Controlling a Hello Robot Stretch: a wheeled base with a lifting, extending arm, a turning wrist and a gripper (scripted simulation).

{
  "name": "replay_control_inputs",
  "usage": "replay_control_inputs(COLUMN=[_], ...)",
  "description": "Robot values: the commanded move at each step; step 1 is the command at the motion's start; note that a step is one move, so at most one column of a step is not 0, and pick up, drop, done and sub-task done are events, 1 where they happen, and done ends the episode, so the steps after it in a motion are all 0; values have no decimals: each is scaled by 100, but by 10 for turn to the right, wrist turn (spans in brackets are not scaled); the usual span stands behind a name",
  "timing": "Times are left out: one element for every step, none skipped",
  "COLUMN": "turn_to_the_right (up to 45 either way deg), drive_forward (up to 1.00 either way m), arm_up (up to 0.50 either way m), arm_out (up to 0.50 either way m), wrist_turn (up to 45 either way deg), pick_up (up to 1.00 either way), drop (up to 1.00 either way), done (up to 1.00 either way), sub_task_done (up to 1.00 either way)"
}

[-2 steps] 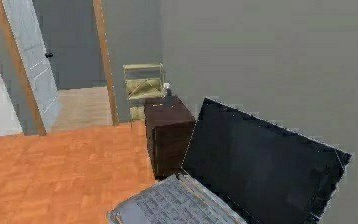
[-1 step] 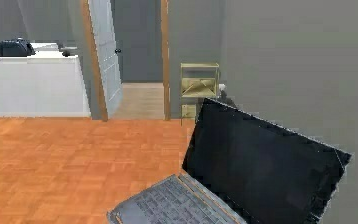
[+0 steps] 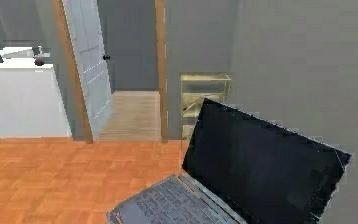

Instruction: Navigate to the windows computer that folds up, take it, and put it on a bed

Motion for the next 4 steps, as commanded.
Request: replay_control_inputs(turn_to_the_right=[-180,0,30,0], drive_forward=[0,60,0,100], arm_up=[0,0,0,0], arm_out=[0,0,0,0], wrist_turn=[0,0,0,0], pick_up=[0,0,0,0], drop=[0,0,0,0], done=[0,0,0,0], sub_task_done=[0,0,0,0])
